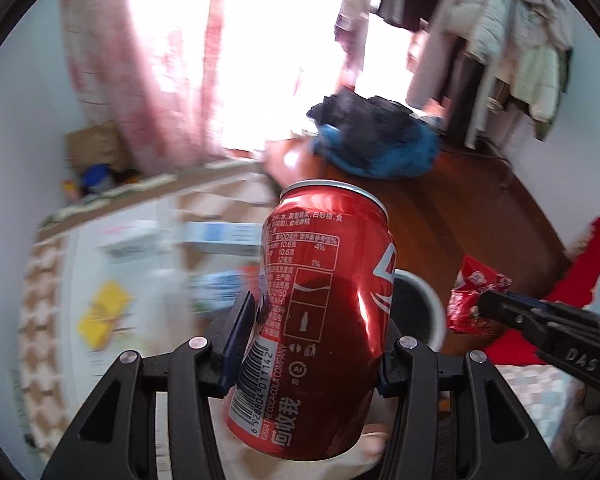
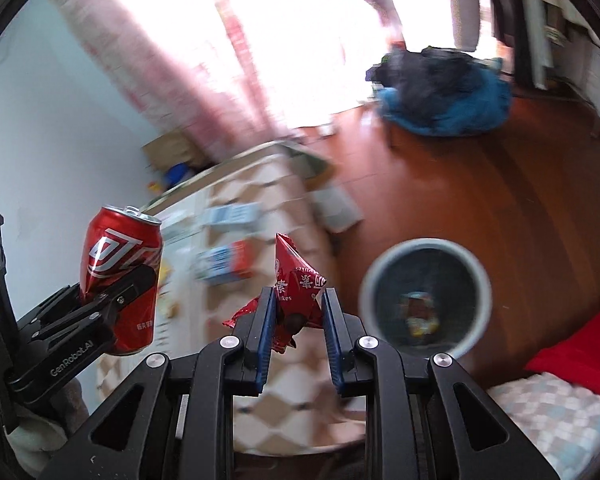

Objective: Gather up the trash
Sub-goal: 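Carry the can and red wrapper over the bin and open both tools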

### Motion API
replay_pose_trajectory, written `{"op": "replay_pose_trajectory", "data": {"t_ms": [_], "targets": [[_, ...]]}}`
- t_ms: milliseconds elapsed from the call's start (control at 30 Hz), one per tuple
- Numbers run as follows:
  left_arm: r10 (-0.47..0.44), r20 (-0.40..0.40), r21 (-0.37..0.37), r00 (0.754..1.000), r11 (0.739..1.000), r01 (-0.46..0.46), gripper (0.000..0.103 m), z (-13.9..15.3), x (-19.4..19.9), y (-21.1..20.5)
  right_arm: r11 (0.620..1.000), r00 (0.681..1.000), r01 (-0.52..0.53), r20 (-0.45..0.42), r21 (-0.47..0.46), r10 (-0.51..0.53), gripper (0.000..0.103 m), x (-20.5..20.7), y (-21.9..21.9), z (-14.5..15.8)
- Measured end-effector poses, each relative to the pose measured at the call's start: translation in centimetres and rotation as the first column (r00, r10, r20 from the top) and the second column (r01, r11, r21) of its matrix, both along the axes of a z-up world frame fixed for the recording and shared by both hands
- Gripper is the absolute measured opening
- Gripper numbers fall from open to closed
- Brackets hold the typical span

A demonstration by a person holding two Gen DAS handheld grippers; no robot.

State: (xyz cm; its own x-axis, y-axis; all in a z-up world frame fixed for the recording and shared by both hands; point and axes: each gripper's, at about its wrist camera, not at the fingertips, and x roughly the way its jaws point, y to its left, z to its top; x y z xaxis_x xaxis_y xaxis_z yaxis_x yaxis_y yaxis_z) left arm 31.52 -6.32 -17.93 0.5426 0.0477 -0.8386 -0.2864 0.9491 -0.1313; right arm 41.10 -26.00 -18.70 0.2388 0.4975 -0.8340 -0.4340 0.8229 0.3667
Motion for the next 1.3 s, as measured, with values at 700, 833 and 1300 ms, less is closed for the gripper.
{"op": "replay_pose_trajectory", "data": {"t_ms": [700, 833, 1300], "targets": [[-0.111, -0.392, -0.315, 0.913, 0.949, -0.02, 0.083, -19.0, 16.7, -7.9, 0.962, 0.903, 0.174, -0.355, -0.212, -0.242, 0.056, 13.7, -11.4, -23.7], [-0.08, -0.407, -0.227, 0.91, 0.974, -0.016, 0.099, -18.8, 15.5, -7.9, 0.961, 0.891, 0.163, -0.384, -0.225, -0.241, 0.085, 14.2, -11.3, -25.3], [-0.006, -0.378, 0.015, 0.926, 1.0, 0.013, 0.099, -16.7, 12.0, -7.9, 0.916, 0.929, 0.108, -0.289, -0.385, -0.23, 0.103, 11.7, -10.1, -23.2]]}}
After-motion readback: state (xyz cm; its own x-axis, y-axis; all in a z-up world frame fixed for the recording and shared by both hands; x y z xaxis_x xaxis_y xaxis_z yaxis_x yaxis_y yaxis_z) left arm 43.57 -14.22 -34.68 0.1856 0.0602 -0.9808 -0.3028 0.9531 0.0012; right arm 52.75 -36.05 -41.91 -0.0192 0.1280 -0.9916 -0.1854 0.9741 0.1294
